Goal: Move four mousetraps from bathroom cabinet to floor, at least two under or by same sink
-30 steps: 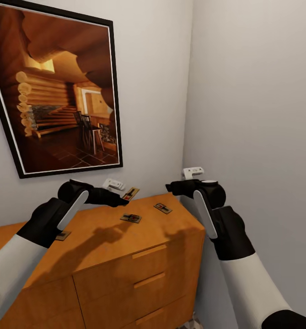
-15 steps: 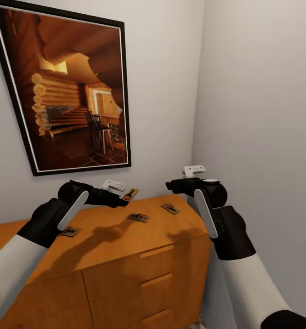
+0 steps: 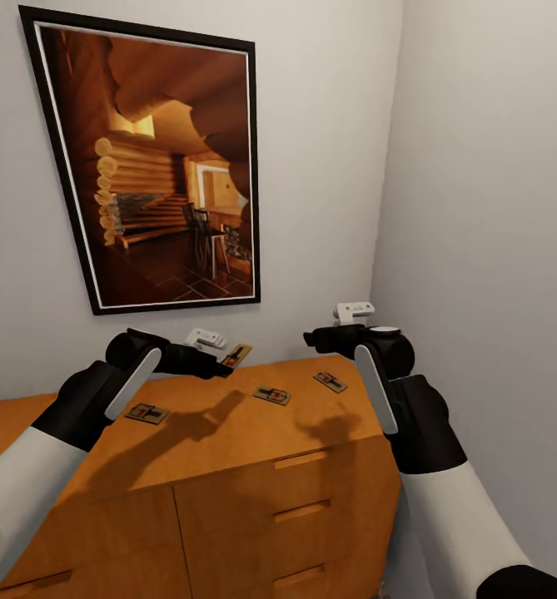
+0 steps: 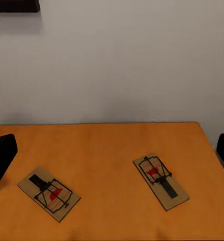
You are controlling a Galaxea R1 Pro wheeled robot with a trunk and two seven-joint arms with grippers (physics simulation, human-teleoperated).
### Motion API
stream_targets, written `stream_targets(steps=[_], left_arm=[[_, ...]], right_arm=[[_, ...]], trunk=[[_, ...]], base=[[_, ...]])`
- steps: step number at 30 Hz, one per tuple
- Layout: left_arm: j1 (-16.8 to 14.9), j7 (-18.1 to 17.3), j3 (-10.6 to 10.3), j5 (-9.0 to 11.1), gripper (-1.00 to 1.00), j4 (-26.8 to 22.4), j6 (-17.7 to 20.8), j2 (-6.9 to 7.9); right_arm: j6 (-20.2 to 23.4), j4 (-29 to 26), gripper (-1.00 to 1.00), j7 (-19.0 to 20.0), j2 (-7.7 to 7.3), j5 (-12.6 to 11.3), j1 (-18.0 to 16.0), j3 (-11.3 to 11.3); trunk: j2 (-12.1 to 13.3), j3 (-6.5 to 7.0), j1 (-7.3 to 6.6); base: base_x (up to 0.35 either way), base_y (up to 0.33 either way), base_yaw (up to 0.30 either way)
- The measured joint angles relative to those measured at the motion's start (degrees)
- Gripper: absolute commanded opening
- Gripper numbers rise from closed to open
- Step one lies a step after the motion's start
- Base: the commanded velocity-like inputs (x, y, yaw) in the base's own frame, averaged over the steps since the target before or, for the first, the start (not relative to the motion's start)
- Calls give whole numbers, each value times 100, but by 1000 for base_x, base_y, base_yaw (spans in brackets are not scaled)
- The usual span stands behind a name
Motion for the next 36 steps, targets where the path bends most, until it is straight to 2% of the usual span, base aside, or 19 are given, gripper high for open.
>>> stream_targets(steps=[5, 9, 12, 16, 21, 31, 36], left_arm=[[0, 0, -1, 0, -100, 90, 0, -8], [2, 0, -1, 1, -100, 144, 0, -15], [0, 0, -1, 2, -100, 152, 0, -17], [0, 0, -1, 2, -100, 144, 0, -17], [1, 0, -1, 2, -100, 147, 0, -16], [4, 0, -1, 6, -100, 190, 0, -15], [2, -3, -1, 13, -100, 260, 0, -23]], right_arm=[[0, 115, 100, -118, -34, 63, -6, -11], [1, 512, 100, -283, -47, 202, -45, -86], [2, 1192, 100, -339, -57, 266, -341, -255], [2, 1704, 100, -339, -106, 280, -606, -424], [2, 1901, 100, -331, -177, 264, -704, -499], [2, 2121, 100, -320, -183, 218, -733, -517], [2, 2464, 100, -320, -196, 217, -737, -524]], trunk=[[0, 0, 0], [0, 0, 0], [0, 0, 0], [0, 0, 0], [0, 0, -1], [0, 0, 0], [0, 0, 0]], base=[[0, 0, 7], [0, 0, 2], [0, 0, 0], [0, 0, 0], [39, 0, 0], [60, 0, 0], [5, 0, 0]])
